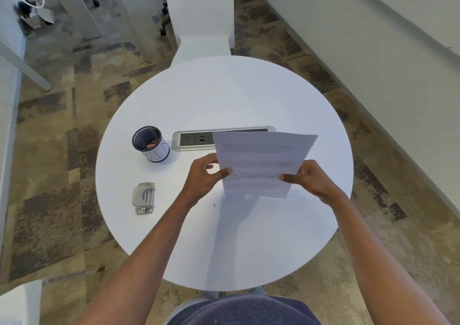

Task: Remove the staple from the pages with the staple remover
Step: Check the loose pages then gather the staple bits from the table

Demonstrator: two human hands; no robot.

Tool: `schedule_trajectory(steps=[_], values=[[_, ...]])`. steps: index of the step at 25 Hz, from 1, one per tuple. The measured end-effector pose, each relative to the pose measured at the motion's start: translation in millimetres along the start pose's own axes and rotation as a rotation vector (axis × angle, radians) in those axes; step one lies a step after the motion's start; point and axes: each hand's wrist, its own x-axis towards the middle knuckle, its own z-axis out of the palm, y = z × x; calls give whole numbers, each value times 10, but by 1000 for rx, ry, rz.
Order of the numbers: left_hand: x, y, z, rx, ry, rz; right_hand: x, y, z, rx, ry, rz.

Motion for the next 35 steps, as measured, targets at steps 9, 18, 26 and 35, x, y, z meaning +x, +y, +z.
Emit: schedule_trajectory(steps=[9, 18, 26, 35], values=[[57, 5, 218, -215, -3, -121, -3, 94, -6, 83, 168, 23], [126, -140, 1003, -272, -85, -495, -233, 601, -355, 194, 512, 234], [175, -398, 1387, -116, -42, -570, -319, 1100, -507, 87, 604, 377], [313, -515, 1591, 103, 63, -558, -167, 1158, -582, -100, 663, 392]])
